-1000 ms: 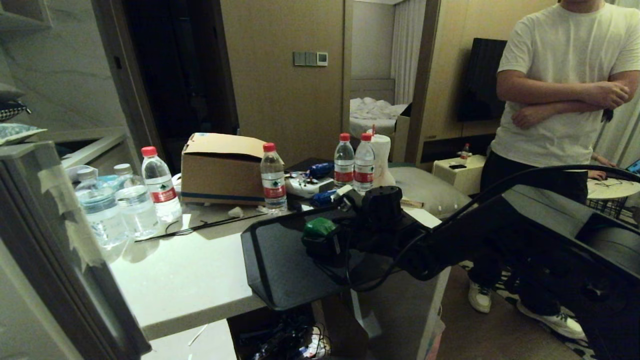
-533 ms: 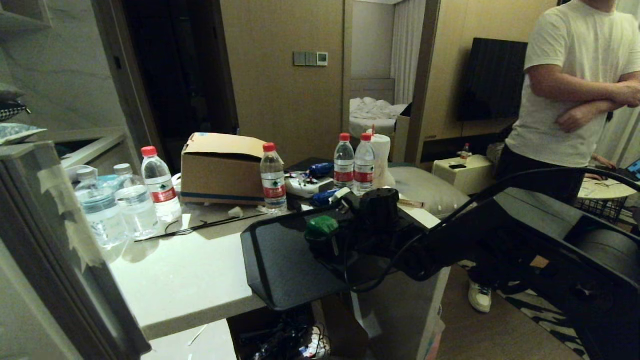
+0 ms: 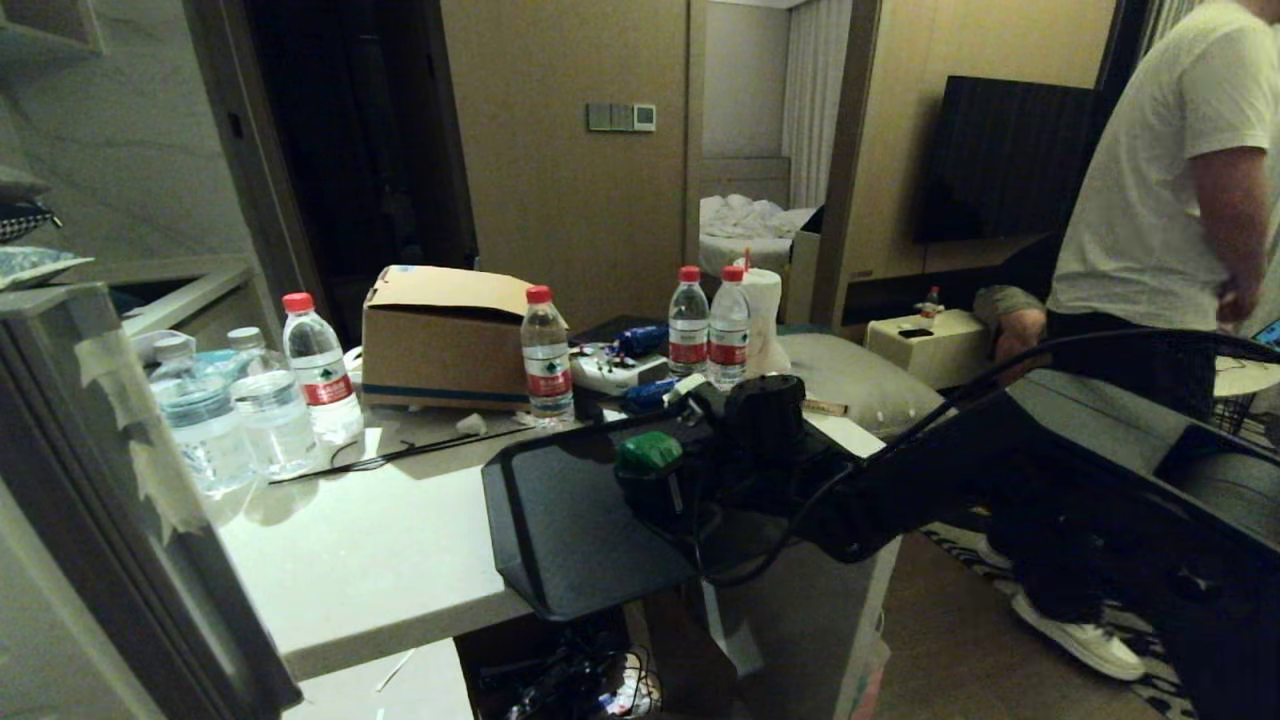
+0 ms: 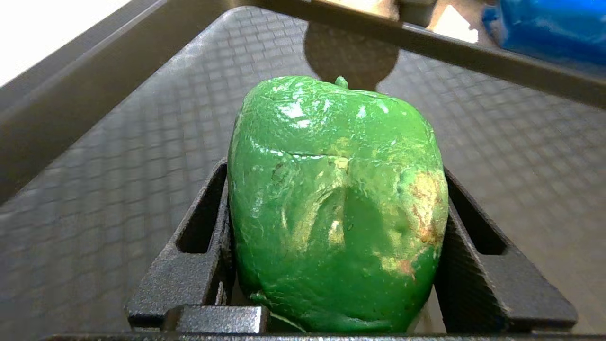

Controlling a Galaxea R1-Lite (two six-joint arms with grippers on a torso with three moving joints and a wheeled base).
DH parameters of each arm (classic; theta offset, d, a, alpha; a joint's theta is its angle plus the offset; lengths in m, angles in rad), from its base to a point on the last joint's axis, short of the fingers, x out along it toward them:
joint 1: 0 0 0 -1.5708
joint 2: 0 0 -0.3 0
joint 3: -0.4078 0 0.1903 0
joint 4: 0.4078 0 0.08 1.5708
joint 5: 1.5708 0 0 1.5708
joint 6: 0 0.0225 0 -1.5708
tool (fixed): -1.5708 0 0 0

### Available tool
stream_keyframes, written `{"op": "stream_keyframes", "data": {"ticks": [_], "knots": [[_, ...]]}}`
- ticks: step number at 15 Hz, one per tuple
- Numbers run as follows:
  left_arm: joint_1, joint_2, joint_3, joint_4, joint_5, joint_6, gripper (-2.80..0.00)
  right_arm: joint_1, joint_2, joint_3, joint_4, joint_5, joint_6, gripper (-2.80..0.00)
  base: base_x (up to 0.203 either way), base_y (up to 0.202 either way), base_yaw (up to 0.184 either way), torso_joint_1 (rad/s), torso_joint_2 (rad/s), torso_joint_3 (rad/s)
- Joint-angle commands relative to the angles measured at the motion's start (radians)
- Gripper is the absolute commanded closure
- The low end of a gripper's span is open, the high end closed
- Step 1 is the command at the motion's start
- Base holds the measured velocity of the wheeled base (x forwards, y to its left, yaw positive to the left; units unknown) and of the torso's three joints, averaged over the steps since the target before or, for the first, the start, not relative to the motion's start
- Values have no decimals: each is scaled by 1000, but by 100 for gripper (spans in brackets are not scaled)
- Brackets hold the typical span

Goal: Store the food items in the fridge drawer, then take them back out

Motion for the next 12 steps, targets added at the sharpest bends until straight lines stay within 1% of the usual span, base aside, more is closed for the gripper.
{"op": "stream_keyframes", "data": {"ticks": [1, 3, 5, 7, 9, 10, 12], "knots": [[0, 0, 0, 0, 1, 0, 0, 0, -149, 110, -7, -6, 0, 0, 0, 0, 0, 0, 0, 0], [0, 0, 0, 0, -1, 0, 0, 0, -295, 265, -7, -9, -1, 0, 0, 0, 0, 0, 0, 0], [0, 0, 0, 0, 1, 1, 0, 0, -450, 467, -8, -20, -1, 0, 0, 0, 0, 0, 0, 0], [0, 0, 0, 0, -1, 0, 0, -14, -623, 648, -9, -58, 3, 0, 0, 0, 0, 0, 0, 0], [0, 0, 0, 0, 1, 0, 0, -57, -810, 809, 4, -121, 12, 0, 0, 0, 0, 0, 0, 0], [0, 0, 0, 0, 1, 0, 0, -88, -893, 866, 20, -145, 13, 0, 0, 0, 0, 0, 0, 0], [0, 0, 0, 0, 0, 0, 0, -187, -1155, 966, 92, -179, 11, 0, 0, 0, 0, 0, 0, 0]]}}
